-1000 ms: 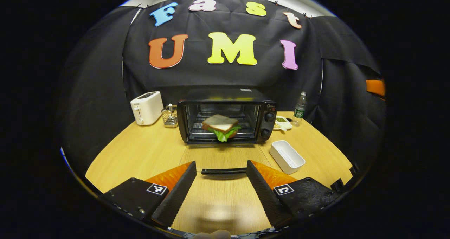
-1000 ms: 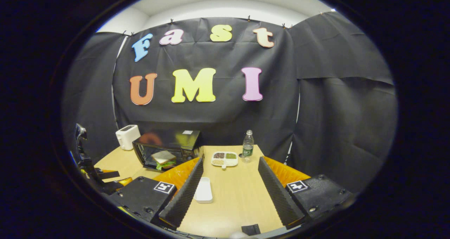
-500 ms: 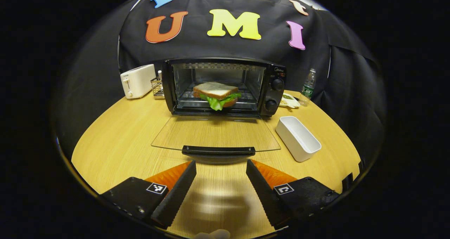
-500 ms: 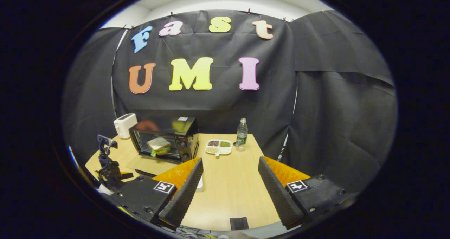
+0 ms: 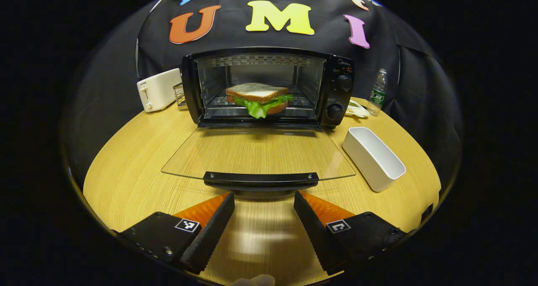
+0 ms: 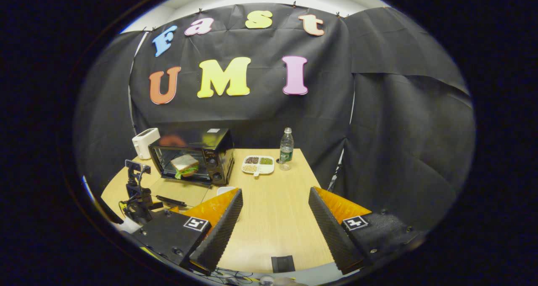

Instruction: Open the electric oven with the left hand, put the food in, and close the electric oven.

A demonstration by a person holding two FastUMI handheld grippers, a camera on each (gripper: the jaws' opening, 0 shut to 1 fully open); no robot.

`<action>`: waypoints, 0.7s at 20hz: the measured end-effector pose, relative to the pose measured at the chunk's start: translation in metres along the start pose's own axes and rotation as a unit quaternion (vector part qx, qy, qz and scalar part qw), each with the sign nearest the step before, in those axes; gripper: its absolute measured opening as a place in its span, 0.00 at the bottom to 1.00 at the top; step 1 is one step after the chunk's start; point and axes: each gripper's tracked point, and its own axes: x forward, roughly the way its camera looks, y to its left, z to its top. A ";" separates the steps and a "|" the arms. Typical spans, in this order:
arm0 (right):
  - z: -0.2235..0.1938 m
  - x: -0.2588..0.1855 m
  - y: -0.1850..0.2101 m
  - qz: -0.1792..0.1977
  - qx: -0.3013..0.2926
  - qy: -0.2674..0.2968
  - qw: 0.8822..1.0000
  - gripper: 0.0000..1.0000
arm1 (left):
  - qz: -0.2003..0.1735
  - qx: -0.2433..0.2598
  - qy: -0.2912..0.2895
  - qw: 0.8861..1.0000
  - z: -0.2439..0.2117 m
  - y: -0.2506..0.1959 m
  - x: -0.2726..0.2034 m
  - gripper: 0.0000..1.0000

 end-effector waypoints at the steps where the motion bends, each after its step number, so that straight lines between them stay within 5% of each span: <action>1: 0.000 0.001 -0.001 0.000 0.002 0.003 1.000 0.91 | 0.002 0.002 0.000 1.000 0.001 0.001 0.002 0.94; 14: 0.016 0.009 0.000 0.006 0.010 -0.002 1.000 0.91 | 0.006 0.012 -0.008 1.000 0.021 0.003 -0.006 0.94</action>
